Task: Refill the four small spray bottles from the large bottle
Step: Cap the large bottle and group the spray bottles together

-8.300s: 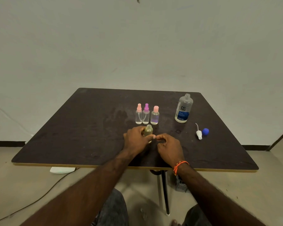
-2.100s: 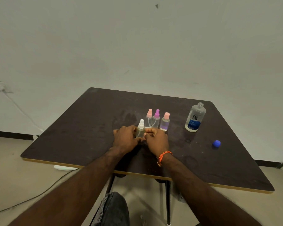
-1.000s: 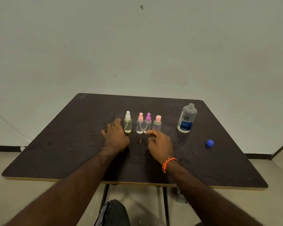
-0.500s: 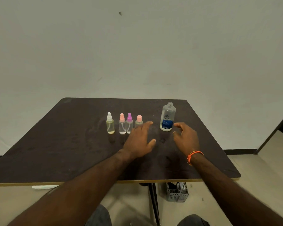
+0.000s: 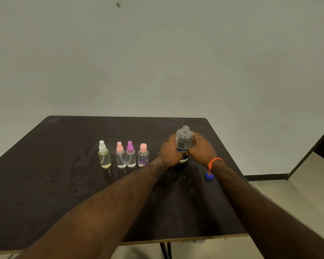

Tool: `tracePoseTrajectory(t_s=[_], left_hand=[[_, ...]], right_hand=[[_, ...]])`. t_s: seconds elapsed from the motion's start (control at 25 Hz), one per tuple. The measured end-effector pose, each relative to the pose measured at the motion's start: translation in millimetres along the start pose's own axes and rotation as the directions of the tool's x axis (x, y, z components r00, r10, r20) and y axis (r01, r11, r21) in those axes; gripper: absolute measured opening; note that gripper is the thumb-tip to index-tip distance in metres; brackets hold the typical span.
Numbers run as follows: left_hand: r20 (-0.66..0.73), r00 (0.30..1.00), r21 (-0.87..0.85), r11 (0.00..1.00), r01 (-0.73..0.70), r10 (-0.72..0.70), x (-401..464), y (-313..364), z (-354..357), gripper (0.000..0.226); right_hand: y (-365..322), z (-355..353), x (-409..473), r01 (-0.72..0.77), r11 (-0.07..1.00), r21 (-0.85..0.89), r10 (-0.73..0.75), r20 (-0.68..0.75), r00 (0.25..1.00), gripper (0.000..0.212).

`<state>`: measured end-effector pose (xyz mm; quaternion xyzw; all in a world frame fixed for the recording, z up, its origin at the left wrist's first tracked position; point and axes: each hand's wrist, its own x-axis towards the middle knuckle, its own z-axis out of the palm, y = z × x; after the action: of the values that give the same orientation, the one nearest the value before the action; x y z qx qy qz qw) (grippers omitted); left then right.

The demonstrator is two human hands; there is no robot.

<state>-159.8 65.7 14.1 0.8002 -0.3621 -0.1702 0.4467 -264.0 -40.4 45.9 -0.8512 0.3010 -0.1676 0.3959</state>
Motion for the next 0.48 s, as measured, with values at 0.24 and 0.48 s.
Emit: tracePoseTrajectory(t_s=[0.24,0.48], left_hand=[[0.026,0.999,0.040,0.999,-0.037,0.036,-16,-7,-14,0.072],[0.052,0.996,0.086,0.994,-0.073,0.069,-71,-11,-29,0.073]], right_hand=[[2,3,-14,0.019,0.999,-0.041,-0.020,-0.016,1.000,0.051],[-13,14,-70,0.040,0.998,-0.050,-0.041,-0.017,0.999,0.049]])
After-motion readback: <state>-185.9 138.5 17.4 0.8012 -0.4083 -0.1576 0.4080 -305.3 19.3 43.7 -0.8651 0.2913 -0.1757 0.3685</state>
